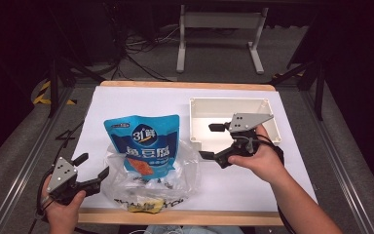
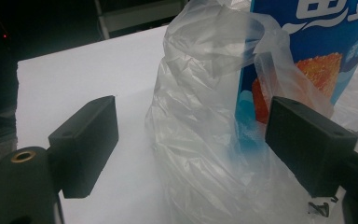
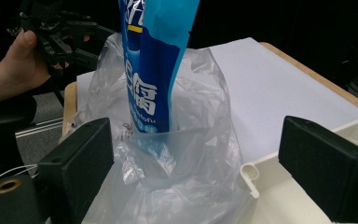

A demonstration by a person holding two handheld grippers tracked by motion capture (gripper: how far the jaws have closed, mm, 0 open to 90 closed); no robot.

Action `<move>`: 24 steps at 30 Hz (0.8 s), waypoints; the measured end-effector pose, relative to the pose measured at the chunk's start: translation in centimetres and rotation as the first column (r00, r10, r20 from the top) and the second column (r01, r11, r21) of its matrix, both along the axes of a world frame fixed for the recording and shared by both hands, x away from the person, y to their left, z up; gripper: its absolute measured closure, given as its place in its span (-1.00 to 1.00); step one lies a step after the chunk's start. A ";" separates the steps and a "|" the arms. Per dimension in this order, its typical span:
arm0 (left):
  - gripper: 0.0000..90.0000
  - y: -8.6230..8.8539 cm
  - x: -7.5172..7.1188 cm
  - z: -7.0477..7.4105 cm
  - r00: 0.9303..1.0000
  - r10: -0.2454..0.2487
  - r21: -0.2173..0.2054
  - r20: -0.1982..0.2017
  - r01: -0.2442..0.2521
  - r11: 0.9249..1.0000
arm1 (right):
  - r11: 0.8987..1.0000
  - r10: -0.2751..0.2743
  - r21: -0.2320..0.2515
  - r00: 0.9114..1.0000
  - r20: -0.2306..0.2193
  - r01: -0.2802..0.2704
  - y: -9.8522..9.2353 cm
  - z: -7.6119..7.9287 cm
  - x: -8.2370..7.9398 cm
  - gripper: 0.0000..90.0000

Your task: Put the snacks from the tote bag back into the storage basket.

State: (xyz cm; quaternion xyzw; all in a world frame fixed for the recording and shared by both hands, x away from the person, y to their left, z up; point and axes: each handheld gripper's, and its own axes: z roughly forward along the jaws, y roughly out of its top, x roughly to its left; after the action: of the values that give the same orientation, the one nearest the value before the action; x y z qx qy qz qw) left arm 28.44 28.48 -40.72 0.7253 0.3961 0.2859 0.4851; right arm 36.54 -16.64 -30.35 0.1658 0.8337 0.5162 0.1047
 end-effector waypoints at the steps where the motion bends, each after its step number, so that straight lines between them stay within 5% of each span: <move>1: -0.60 0.0 0.0 0.0 1.000 -0.002 -0.002 -0.001 0.002 1.000 | 1.000 0.006 0.002 1.000 -0.004 -0.006 0.3 -0.1 0.1 -0.77; 12: -0.60 0.0 0.0 0.0 1.000 -0.005 0.001 0.002 0.005 1.000 | 0.999 0.037 0.012 0.999 0.009 -0.037 3.4 -0.5 1.0 -0.93; 24: -0.60 0.1 0.1 -0.1 1.000 -0.008 0.002 -0.001 0.008 1.000 | 0.993 0.118 -0.009 0.993 -0.005 -0.118 6.5 -1.4 2.0 -0.55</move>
State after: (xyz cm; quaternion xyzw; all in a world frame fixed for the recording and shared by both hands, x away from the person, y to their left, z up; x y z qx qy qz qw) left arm 28.53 28.57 -40.79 0.7274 0.3933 0.2840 0.4853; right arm 38.52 -10.13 -31.73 0.1168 0.8448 0.5171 0.0728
